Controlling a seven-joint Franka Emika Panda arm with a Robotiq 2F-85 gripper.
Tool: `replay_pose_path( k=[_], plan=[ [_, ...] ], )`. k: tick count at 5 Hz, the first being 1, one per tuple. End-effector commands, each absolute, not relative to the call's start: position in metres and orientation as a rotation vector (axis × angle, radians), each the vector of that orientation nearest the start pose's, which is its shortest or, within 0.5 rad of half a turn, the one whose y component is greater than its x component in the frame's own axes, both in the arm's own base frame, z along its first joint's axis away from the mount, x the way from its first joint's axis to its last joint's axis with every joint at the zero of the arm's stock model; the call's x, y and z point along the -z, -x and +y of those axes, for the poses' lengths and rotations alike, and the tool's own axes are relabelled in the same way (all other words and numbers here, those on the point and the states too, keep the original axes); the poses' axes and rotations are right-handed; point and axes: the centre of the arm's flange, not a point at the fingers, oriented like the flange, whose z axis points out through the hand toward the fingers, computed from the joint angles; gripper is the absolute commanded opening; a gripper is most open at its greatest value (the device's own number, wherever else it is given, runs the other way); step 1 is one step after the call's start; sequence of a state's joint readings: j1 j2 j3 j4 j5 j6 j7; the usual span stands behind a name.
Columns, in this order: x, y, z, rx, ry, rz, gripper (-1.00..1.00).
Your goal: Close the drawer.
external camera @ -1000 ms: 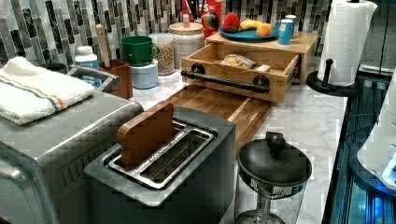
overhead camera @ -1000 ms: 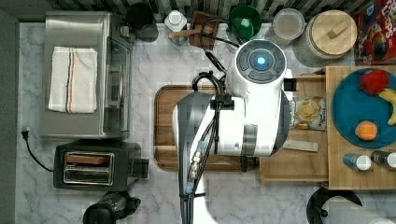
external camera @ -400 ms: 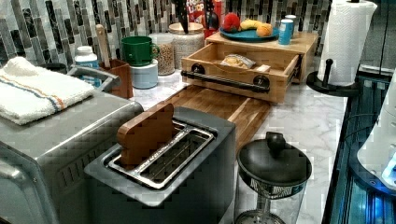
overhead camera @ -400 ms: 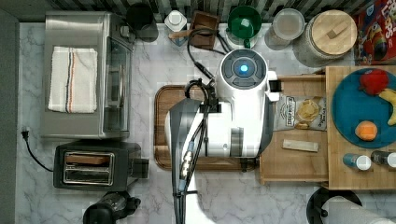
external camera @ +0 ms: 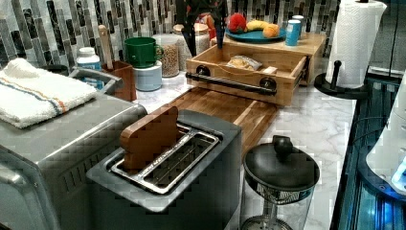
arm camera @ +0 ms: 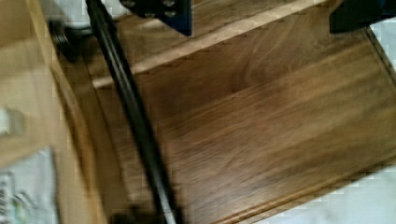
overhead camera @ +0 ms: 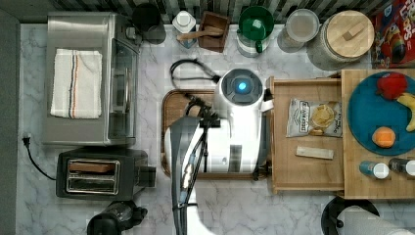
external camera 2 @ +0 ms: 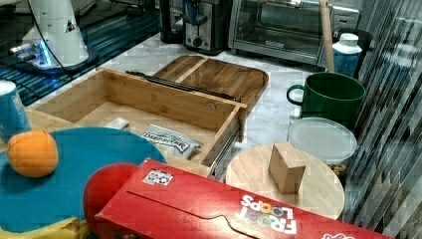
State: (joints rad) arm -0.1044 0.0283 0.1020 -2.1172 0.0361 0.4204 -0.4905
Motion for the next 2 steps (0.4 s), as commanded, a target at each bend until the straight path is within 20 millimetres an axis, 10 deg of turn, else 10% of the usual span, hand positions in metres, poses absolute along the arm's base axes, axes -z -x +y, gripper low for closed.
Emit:
replay_pose_path(
  k=[1,2],
  plan=[
    [-0.352,-0.494,0.037,-0.049,3.147,0.11,-1.0],
    [-0.33,-0.501,0.025,-0.041,3.173,0.029,-1.0]
  ],
)
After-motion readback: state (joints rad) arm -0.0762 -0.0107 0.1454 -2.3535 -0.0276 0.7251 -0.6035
